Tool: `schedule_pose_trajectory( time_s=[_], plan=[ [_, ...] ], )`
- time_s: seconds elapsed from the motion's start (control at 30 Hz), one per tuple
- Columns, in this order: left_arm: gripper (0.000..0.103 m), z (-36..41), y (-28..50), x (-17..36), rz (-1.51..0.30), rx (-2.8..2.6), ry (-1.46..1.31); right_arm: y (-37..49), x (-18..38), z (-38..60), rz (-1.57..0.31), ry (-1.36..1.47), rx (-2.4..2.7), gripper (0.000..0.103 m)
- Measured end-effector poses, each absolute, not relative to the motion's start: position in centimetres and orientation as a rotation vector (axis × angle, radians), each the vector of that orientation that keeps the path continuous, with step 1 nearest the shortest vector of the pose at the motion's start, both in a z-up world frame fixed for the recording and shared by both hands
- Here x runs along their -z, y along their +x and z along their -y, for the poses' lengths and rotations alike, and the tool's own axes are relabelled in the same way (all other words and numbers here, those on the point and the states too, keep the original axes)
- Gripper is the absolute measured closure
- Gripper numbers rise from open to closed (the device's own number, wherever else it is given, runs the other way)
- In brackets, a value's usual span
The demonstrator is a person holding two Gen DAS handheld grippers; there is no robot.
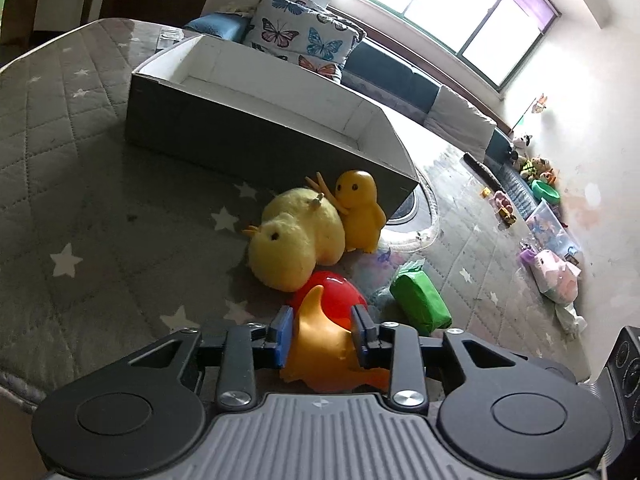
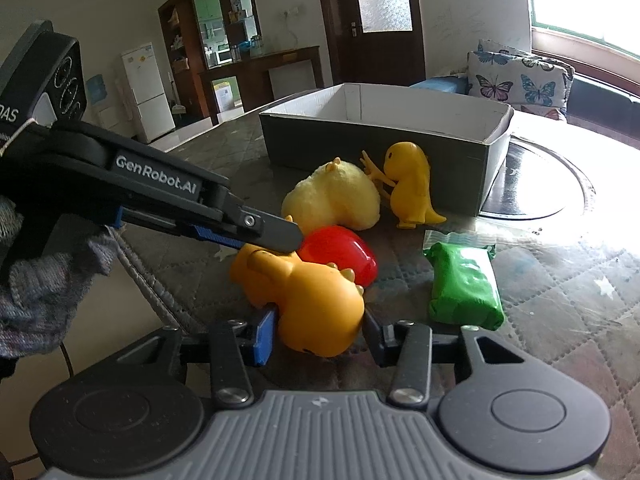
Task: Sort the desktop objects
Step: 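Close the left gripper on the orange rubber toy, then lift the orange toy into the grey box and open the left gripper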
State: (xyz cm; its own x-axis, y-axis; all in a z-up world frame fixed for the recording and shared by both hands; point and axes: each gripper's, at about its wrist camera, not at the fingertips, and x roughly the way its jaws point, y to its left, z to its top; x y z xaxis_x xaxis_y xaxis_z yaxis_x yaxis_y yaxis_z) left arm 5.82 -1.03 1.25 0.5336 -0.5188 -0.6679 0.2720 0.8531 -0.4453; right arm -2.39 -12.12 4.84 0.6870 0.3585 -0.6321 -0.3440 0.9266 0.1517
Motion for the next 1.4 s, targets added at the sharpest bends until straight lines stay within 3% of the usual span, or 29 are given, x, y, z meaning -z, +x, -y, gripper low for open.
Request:
schedule_pose_trajectory(
  time_s=[0.4,0.77,1.4],
  plan=[
    [0.075,0.4,6.4,-5.8,-0.760,0.493,-0.320,-1.3,-8.8,12.4,-0.609,-0.021,-0.405,0.058],
    [0.077,2.9,14.0,-9.0,-0.643,0.485,-0.318,6.0,-12.4,14.6,-0.508,-0.083,-0.353,0.058],
    [0.077,5.2,24.3,-3.2,-0.809,0.410,-0.377,17.5,-8.3,17.5,-0.691,-0.110,-0.383,0.058]
  ],
)
